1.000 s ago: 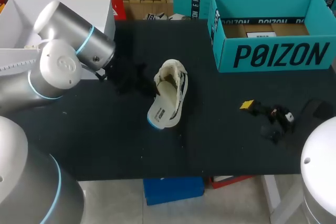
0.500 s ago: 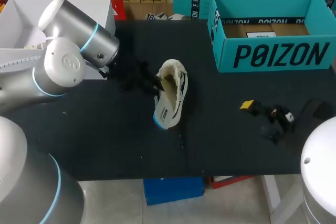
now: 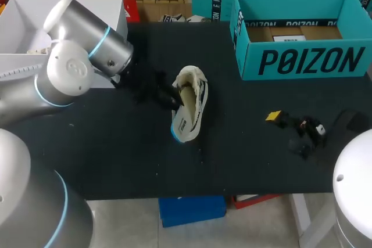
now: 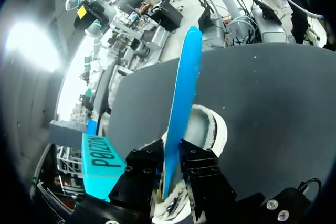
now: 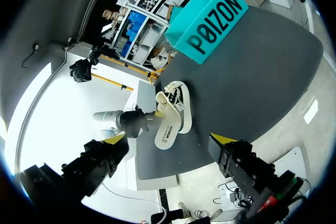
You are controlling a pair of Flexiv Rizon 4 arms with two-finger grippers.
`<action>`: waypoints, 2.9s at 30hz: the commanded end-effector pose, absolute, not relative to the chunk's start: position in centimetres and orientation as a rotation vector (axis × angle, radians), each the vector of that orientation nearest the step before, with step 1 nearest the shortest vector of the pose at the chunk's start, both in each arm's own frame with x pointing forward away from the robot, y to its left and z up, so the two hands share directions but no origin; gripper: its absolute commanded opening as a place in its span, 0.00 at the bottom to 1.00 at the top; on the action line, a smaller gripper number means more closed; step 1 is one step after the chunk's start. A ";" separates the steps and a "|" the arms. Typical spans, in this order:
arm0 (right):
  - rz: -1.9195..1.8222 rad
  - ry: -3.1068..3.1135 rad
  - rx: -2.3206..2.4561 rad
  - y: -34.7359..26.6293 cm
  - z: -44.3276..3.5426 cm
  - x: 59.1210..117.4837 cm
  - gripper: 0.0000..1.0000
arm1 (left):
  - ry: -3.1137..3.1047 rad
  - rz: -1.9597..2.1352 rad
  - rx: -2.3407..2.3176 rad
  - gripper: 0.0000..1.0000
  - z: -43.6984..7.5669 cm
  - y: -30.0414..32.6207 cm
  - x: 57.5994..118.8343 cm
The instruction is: Take the shoe out of the shoebox, open the shoe tongue, remove and reinsert the insole, then place the shoe into the shoebox
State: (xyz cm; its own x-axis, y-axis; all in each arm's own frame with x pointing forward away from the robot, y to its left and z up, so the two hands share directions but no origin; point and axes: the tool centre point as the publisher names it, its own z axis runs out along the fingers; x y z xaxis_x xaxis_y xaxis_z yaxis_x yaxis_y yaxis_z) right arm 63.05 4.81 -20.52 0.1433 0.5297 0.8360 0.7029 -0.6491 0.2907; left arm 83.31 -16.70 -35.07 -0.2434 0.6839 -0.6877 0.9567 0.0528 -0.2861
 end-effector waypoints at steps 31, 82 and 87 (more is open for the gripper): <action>-0.941 -1.435 -1.805 4.4 -20.6 63.0 1.00 | 1.923 -1.033 1.682 0.00 -34.7 -16.1 81.4; -0.941 -1.435 -1.805 4.4 -20.6 63.0 1.00 | 1.873 -0.939 1.675 0.00 -35.6 -15.0 83.3; -0.941 -1.435 -1.805 4.4 -20.6 63.0 1.00 | 1.880 -0.919 1.668 0.00 -35.8 -15.0 83.9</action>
State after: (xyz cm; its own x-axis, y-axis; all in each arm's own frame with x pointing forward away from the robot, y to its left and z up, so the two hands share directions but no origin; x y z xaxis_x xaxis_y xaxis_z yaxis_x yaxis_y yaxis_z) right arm 63.05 4.81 -20.52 0.1433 0.5297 0.8360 0.7030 -0.6491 0.2908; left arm 83.80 -14.78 -35.62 -0.1577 0.6735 -0.7222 0.9828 0.0356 -0.1814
